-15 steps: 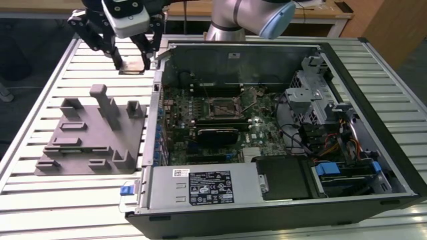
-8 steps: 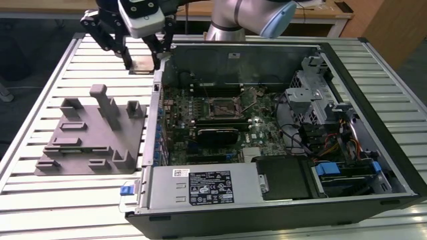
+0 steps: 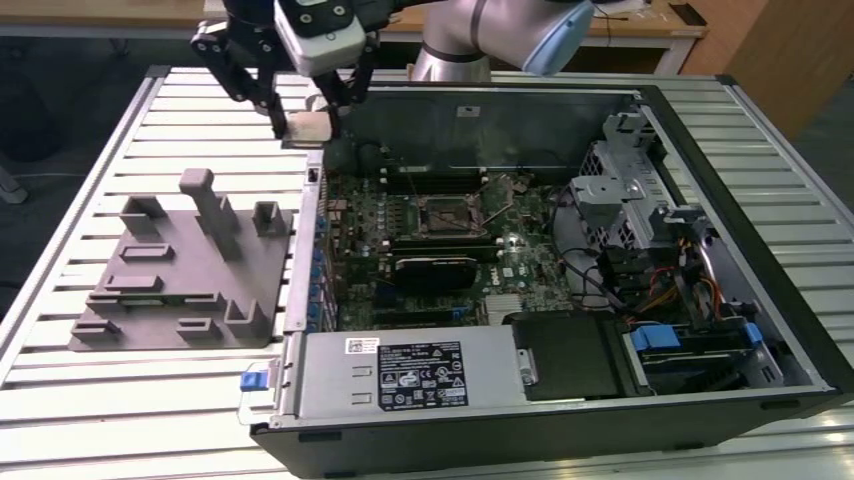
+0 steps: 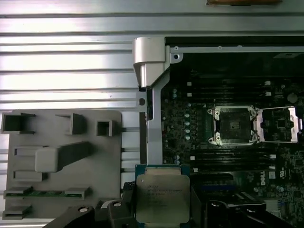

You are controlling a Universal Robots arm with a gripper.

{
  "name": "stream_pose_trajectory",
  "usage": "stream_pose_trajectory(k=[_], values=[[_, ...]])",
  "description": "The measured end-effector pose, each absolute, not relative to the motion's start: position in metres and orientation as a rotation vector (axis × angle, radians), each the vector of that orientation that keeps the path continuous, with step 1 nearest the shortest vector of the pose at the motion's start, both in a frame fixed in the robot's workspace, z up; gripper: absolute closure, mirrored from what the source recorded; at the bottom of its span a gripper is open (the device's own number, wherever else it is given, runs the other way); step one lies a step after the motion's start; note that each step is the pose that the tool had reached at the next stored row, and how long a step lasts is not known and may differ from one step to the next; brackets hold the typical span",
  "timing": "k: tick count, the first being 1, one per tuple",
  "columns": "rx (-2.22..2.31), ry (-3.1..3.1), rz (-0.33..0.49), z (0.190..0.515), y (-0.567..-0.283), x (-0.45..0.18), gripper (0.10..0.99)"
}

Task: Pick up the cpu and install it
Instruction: 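Pick up the cpu and move it towards the insertion slot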

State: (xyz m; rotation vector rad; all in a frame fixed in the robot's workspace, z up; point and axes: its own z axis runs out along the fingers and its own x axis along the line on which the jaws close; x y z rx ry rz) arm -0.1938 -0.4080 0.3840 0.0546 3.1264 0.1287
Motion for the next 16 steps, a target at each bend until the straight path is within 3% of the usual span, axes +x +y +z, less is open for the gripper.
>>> stream_pose_trajectory(k=[16], values=[[0.055, 3.129, 0.129, 0.384, -0.408, -0.143, 0.545]])
